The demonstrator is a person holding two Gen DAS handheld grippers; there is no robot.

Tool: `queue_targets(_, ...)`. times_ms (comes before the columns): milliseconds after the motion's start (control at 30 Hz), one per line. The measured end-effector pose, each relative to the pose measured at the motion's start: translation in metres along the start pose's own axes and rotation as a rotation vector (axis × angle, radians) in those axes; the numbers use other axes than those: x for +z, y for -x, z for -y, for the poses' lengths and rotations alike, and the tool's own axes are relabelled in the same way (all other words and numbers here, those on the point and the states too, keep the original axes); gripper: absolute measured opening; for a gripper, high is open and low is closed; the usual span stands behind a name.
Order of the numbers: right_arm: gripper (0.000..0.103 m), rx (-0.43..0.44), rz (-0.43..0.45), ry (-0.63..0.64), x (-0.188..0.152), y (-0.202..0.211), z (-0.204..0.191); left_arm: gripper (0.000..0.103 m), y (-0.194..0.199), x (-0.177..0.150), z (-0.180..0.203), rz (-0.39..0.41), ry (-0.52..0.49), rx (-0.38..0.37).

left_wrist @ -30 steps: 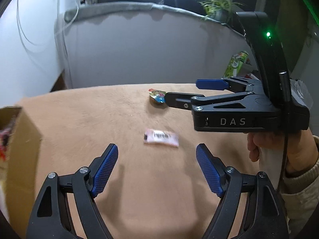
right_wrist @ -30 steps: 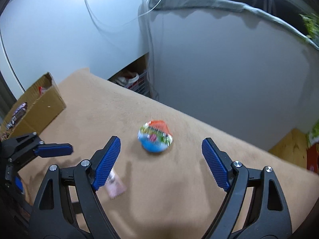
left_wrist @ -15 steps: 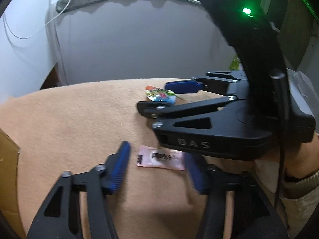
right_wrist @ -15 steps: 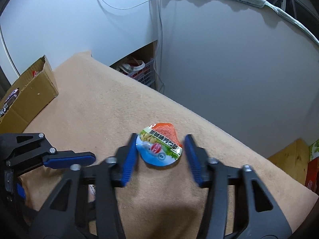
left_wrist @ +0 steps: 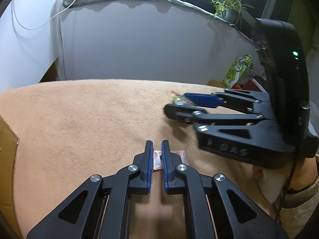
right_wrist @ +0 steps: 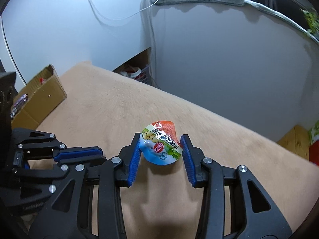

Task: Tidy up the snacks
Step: 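Grasp the white wrapper with the left tool while the right tool grasps the round jelly cup, then carry the white wrapper and jelly cup into the box and release both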

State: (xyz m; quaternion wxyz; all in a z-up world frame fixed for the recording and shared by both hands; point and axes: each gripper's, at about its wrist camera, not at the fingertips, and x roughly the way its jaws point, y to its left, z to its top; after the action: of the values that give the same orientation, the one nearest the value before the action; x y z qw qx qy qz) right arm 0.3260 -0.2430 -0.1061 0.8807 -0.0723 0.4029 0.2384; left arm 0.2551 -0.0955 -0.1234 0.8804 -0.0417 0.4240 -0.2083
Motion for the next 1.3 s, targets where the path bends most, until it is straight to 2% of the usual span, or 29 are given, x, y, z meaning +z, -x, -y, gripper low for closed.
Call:
queue_targets(133, 0.041, -0.005, 0.036, -0.055, -0.013, 0.021, 0.010, 0.005, 0.010, -0.008, 0.004, 0.011, -0.008, -0.001)
queue_targets(300, 0.041, -0.009, 0.046, -0.084, -0.020, 0.029, 0.016, 0.005, 0.005, -0.010, -0.001, -0.003, -0.029, 0.017)
queue_targets(400, 0.041, -0.009, 0.057, -0.091, -0.025, 0.035, 0.020, 0.018, 0.004, -0.011, -0.002, -0.024, -0.026, 0.014)
queue_targets(433, 0.041, -0.010, 0.059, -0.094, -0.027, 0.036, 0.020, 0.030, 0.004, -0.012, -0.001, -0.031, -0.035, -0.005)
queue_targets(467, 0.041, -0.010, 0.061, -0.097, -0.027, 0.034, 0.021, 0.049, 0.004, -0.012, 0.000, -0.036, -0.047, -0.016)
queue_targets(500, 0.041, -0.009, 0.062, -0.101, -0.028, 0.034, 0.021, 0.055, 0.004, -0.013, 0.002, -0.036, -0.063, -0.019)
queue_targets(533, 0.041, -0.007, 0.064, -0.107, -0.029, 0.034, 0.023, 0.057, 0.003, -0.015, 0.005, -0.039, -0.082, -0.014)
queue_targets(600, 0.041, -0.004, 0.065, -0.112, -0.030, 0.033, 0.023, 0.056, 0.001, -0.017, 0.012, -0.052, -0.129, 0.012)
queue_targets(633, 0.041, -0.002, 0.067, -0.116, -0.031, 0.033, 0.023, 0.052, -0.001, -0.017, 0.018, -0.059, -0.161, 0.033)
queue_targets(667, 0.041, 0.000, 0.070, -0.118, -0.031, 0.033, 0.024, 0.036, -0.003, -0.017, 0.023, -0.062, -0.203, 0.078)
queue_targets(733, 0.041, 0.002, 0.079, -0.121, -0.032, 0.035, 0.024, 0.030, -0.003, -0.016, 0.025, -0.062, -0.218, 0.096)
queue_targets(1033, 0.041, -0.008, 0.125, -0.148, -0.040, 0.054, 0.023, 0.020, 0.004, -0.016, 0.016, -0.050, -0.191, 0.065)
queue_targets(1300, 0.041, -0.022, 0.186, -0.188, -0.060, 0.094, 0.002, 0.019, 0.035, -0.024, 0.030, 0.019, -0.192, 0.062)
